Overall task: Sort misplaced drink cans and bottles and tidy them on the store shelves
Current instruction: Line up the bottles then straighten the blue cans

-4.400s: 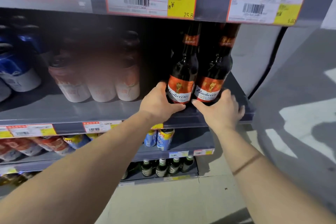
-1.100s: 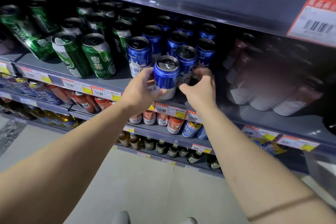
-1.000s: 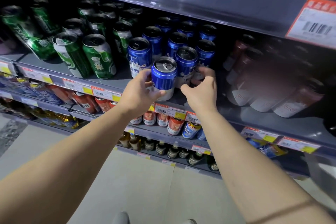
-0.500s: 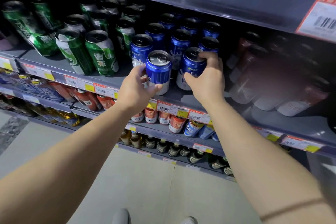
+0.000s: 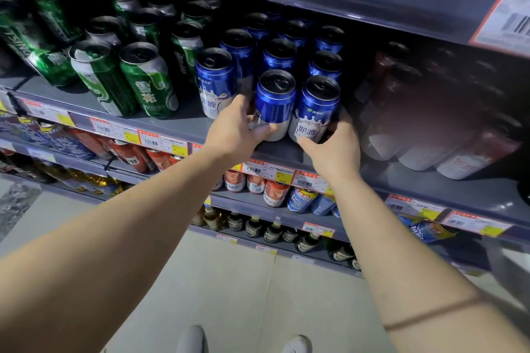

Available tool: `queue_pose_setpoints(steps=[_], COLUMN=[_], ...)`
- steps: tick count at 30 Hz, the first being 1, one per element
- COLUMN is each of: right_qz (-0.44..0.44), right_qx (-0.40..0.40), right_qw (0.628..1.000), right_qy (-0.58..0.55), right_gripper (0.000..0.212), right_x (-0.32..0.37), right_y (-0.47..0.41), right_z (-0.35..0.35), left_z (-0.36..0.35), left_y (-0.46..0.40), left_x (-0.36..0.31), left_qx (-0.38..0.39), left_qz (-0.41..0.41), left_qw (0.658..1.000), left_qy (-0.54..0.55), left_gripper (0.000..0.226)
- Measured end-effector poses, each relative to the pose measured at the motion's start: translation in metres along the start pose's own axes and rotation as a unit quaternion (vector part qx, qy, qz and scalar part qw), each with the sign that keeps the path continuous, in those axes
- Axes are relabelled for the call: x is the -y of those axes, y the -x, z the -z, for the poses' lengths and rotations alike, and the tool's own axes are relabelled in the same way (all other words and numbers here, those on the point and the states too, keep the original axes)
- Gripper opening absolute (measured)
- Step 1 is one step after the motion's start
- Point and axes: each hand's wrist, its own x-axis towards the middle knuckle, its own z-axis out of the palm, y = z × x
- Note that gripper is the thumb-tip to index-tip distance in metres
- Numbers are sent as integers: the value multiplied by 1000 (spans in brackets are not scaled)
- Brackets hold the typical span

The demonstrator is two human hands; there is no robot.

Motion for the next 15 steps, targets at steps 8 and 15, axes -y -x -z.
queue_pose_setpoints(steps=[8, 15], right_qz=[-33, -28], right_qx=[33, 33], right_qw=[998, 998], right_qy=[50, 47], right_gripper=[58, 55], right_x=[4, 6], right_y=[1, 2], right_z=[0, 2], left_z=[-13, -18], left_y=[2, 0], left_x=[-7, -12], left_qx=[-38, -51], left_qz=[65, 97], left_qw=[995, 987], left_qy=[-69, -118], left_gripper=[61, 65])
